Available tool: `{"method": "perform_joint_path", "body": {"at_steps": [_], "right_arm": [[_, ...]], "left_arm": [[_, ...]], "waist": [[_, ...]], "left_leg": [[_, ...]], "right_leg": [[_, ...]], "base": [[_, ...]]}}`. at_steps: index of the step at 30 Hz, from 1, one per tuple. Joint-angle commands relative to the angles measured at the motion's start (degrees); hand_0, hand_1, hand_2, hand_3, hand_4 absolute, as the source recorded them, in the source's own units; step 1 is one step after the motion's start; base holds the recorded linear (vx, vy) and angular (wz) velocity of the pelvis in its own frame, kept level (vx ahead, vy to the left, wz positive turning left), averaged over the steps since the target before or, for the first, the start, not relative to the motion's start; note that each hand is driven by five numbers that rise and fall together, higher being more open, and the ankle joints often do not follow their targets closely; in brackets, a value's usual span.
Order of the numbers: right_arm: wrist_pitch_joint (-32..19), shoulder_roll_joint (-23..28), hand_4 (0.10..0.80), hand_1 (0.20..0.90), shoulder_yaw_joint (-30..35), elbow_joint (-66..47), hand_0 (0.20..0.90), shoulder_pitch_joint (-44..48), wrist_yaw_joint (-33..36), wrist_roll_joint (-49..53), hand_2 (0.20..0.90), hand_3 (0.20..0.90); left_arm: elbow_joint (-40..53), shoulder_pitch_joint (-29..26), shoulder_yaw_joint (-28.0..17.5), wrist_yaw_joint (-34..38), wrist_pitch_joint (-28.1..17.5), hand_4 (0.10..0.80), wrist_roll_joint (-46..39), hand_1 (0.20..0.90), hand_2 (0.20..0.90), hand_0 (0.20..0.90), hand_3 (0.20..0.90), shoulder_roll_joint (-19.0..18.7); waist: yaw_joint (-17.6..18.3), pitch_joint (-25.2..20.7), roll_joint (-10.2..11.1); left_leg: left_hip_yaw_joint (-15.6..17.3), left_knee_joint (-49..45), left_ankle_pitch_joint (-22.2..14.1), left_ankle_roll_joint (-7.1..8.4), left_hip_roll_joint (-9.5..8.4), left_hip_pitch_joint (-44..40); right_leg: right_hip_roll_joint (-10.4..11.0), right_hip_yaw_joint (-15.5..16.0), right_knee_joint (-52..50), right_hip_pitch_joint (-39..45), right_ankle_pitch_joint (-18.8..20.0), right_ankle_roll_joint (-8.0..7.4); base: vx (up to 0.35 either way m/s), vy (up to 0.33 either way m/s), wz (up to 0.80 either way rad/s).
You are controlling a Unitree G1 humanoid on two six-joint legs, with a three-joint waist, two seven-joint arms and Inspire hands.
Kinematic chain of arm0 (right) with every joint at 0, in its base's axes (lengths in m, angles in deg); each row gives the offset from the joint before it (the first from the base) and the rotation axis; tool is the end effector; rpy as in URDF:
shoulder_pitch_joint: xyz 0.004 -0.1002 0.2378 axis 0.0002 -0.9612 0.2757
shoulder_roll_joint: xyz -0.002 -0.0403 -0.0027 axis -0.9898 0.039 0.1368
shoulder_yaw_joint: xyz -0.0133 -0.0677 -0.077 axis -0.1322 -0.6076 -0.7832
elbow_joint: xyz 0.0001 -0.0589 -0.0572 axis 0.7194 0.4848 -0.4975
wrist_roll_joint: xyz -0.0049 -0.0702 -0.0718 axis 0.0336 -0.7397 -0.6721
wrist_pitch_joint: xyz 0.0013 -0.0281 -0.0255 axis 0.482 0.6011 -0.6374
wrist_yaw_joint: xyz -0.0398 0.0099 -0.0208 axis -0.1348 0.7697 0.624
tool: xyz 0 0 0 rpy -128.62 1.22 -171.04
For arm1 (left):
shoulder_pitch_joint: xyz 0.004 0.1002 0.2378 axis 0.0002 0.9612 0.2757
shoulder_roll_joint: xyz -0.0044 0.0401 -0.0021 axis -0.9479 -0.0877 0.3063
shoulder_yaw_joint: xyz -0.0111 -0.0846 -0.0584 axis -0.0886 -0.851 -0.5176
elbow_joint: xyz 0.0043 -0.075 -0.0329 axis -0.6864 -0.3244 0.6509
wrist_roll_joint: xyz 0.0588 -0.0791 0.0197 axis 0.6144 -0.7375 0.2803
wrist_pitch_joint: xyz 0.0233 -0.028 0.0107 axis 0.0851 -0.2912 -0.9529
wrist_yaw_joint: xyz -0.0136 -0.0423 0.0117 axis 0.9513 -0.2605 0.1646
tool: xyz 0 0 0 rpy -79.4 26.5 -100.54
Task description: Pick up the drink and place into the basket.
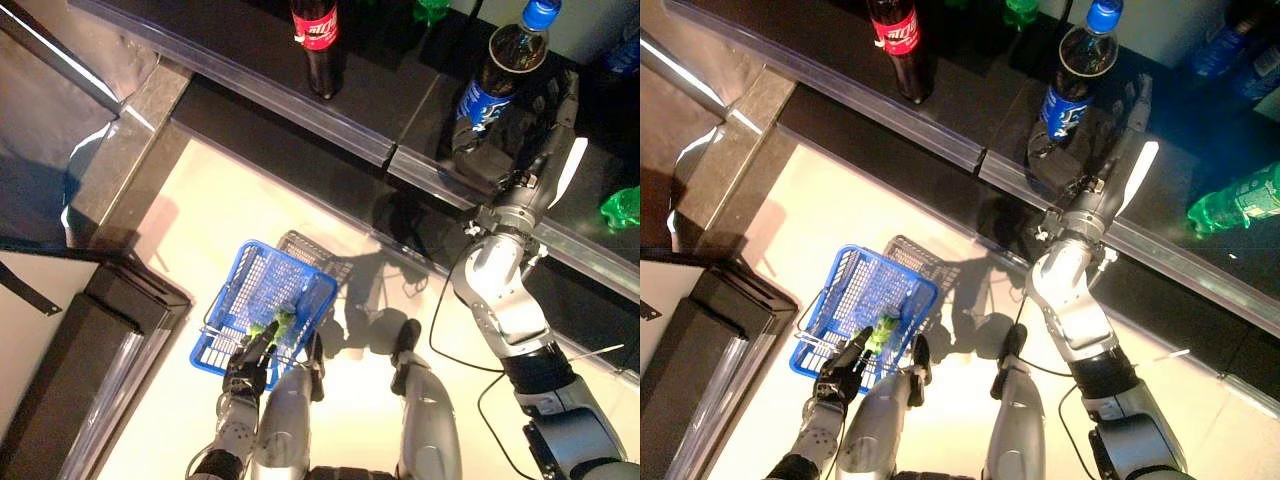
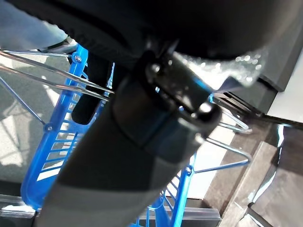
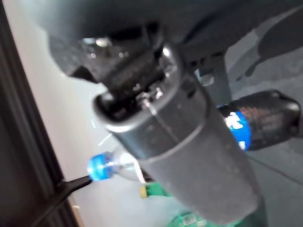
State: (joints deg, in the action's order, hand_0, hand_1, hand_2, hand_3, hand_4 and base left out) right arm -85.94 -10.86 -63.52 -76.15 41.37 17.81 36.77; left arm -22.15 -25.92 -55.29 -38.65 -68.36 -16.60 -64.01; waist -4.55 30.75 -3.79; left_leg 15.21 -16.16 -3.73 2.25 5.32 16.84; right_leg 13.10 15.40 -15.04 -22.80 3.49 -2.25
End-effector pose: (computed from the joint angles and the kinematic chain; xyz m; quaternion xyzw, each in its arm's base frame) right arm 0.2816 -0.1530 0.1809 0.0284 -0.2660 -0.2599 0.9278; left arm 0.1801 0.1728 -0.0665 -0.4487 0.2243 0.2448 0.8297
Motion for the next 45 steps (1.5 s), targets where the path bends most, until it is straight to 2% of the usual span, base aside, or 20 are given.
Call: {"method": "perform_joint_path", "body": {"at_steps": [1, 2, 3, 4, 10, 23, 33, 34, 36, 45], "right_arm": [[-3.7, 0.6, 0.800, 0.900, 2.8, -6.7, 0.900, 7.0, 0.9, -2.4, 0.900, 0.900], [-3.3, 0.7, 0.800, 0.900, 3.0, -5.7, 0.900, 7.9, 0.9, -2.3, 0.900, 0.900], [-3.2, 0.8, 0.800, 0.900, 3.0, -5.6, 0.900, 8.2, 0.9, -2.3, 0.900, 0.900], [-2.6, 1.0, 0.800, 0.900, 3.1, -4.5, 0.900, 9.0, 0.6, -2.5, 0.900, 0.900], [-0.7, 2.1, 0.800, 0.900, 3.2, -1.3, 0.900, 13.2, 0.5, -1.7, 0.900, 0.900], [-1.0, 4.2, 0.800, 0.900, 4.6, 5.0, 0.900, 20.5, 3.0, 1.6, 0.900, 0.900], [-0.4, 8.5, 0.800, 0.900, 3.5, 14.3, 0.900, 27.7, 4.2, 1.7, 0.900, 0.900], [-0.3, 9.2, 0.473, 0.620, 3.3, 15.3, 0.620, 28.4, 4.0, 2.2, 0.620, 0.573], [-0.5, 10.1, 0.100, 0.300, 2.9, 17.1, 0.300, 29.6, 4.1, 2.9, 0.300, 0.200], [-1.9, 13.9, 0.100, 0.300, 1.2, 24.3, 0.300, 33.4, 2.2, 4.3, 0.300, 0.200]], "left_arm": [[6.3, 5.7, 1.1, -0.4, -3.3, 0.100, 0.8, 0.300, 0.300, 0.300, 0.200, -2.6], [6.7, 5.6, 1.1, -0.5, -2.9, 0.100, 0.6, 0.300, 0.300, 0.300, 0.200, -2.7], [6.8, 5.5, 1.1, -0.5, -2.8, 0.100, 0.6, 0.300, 0.300, 0.300, 0.200, -2.8], [7.2, 5.5, 1.2, -0.7, -2.5, 0.100, 0.6, 0.300, 0.300, 0.300, 0.200, -2.8], [8.9, 5.3, 2.2, -1.0, -1.9, 0.100, 0.3, 0.300, 0.300, 0.300, 0.200, -3.6], [10.3, 5.0, 3.3, -1.3, -1.3, 0.100, -1.4, 0.300, 0.300, 0.300, 0.200, -5.2], [10.2, 5.5, 3.6, -2.4, 0.2, 0.100, -1.4, 0.300, 0.300, 0.300, 0.200, -6.5], [10.4, 5.6, 3.7, -2.5, 0.3, 0.100, -1.6, 0.300, 0.300, 0.300, 0.200, -6.8], [10.4, 5.8, 3.6, -3.0, 0.4, 0.100, -1.8, 0.300, 0.300, 0.300, 0.200, -7.1], [10.5, 5.9, 3.6, -4.1, 1.1, 0.100, -2.9, 0.300, 0.300, 0.300, 0.200, -8.5]], "waist": [[-0.8, -1.0, -0.6], [-0.9, -1.0, -0.7], [-0.9, -1.0, -0.7], [-1.1, -1.0, -0.9], [-1.9, -1.0, -1.1], [-3.2, -1.0, -1.5], [-4.8, -1.0, -1.9], [-4.9, -1.0, -2.0], [-5.1, -1.0, -2.0], [-5.8, -1.0, -2.3]], "left_leg": [[-3.7, -4.2, 0.7, 0.67, -0.66, 3.6], [-3.8, -4.4, 0.8, 0.61, -0.73, 4.2], [-3.2, -4.1, 2.2, 0.07, -0.71, 5.2], [-3.9, -4.6, 0.9, 0.57, -0.74, 4.9], [-4.5, -4.9, 0.9, 0.32, -1.09, 6.8], [-5.4, -5.3, 0.6, -0.36, -1.82, 9.7], [-6.3, -5.4, 0.3, -0.69, -2.32, 10.3], [-6.3, -5.3, 0.3, -0.71, -2.37, 10.4], [-6.4, -5.2, 0.3, -0.77, -2.48, 10.3], [-7.0, -5.2, 0.1, -0.98, -3.01, 10.3]], "right_leg": [[1.1, 2.6, -6.4, 1.3, -6.1, -2.53], [1.2, 2.5, -6.7, 0.7, -6.1, -2.56], [1.4, 3.1, -6.2, -0.1, -4.7, -1.90], [1.3, 2.4, -7.0, 0.0, -6.0, -2.59], [1.3, 2.4, -7.4, -1.7, -5.9, -2.65], [1.3, 1.8, -8.5, -4.9, -5.9, -2.83], [1.9, 2.3, -8.8, -5.2, -6.0, -2.93], [2.0, 2.4, -9.0, -5.3, -6.1, -2.93], [2.0, 2.5, -9.0, -5.3, -6.2, -2.90], [2.3, 2.9, -9.0, -5.0, -6.4, -2.97]], "base": [[0.000, 0.000, 0.00], [0.000, 0.000, 0.00], [0.037, 0.020, -0.01], [0.023, 0.009, -0.05], [0.029, -0.005, -0.01], [0.014, -0.003, 0.02], [0.000, 0.000, 0.00], [0.000, 0.000, 0.00], [0.001, 0.001, 0.04], [0.000, 0.000, 0.00]]}}
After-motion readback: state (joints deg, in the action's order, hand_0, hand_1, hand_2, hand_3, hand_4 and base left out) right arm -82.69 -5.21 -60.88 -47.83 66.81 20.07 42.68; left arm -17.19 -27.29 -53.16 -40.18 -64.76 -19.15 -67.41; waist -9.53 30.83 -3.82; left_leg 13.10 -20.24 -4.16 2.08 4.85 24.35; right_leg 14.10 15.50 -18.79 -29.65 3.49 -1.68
